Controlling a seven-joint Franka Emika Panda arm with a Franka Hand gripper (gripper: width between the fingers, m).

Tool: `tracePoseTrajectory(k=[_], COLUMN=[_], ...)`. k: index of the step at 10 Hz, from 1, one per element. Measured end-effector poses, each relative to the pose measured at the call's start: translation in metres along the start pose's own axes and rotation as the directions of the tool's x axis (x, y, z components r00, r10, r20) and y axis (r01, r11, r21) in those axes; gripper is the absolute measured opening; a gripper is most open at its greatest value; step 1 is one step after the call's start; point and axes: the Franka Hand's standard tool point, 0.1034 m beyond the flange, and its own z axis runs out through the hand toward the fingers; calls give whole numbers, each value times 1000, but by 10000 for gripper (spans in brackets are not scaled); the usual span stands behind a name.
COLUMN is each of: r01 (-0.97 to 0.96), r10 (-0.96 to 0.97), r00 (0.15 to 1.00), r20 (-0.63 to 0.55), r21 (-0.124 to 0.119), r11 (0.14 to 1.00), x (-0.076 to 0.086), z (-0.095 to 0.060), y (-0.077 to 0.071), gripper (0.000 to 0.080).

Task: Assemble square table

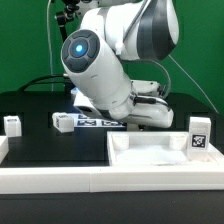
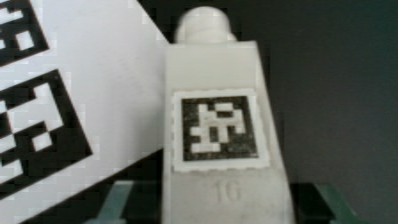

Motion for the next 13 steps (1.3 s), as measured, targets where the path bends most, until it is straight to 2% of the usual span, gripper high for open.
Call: tracePoseTrajectory(k=[3,5,6,9,10,12,13], r01=[0,26,56,83,91,89,95], r10=[0,-26,-55,-81,-87,-85,-86], r00=[1000,1000,998,996,994,993,986], r20=[-6,-18,-16,-30,-59,-76,-145], r21=[6,20,25,64,58,58,55], r11=[1000,999,998,995,994,994,994], x=[2,4,1,-2,-2,0,5], z=[-5,-20,-33,-79,-87,-86,-90], y=[1,4,6,2,-3,-2,-4], gripper=[293,293,293,293,293,293,293])
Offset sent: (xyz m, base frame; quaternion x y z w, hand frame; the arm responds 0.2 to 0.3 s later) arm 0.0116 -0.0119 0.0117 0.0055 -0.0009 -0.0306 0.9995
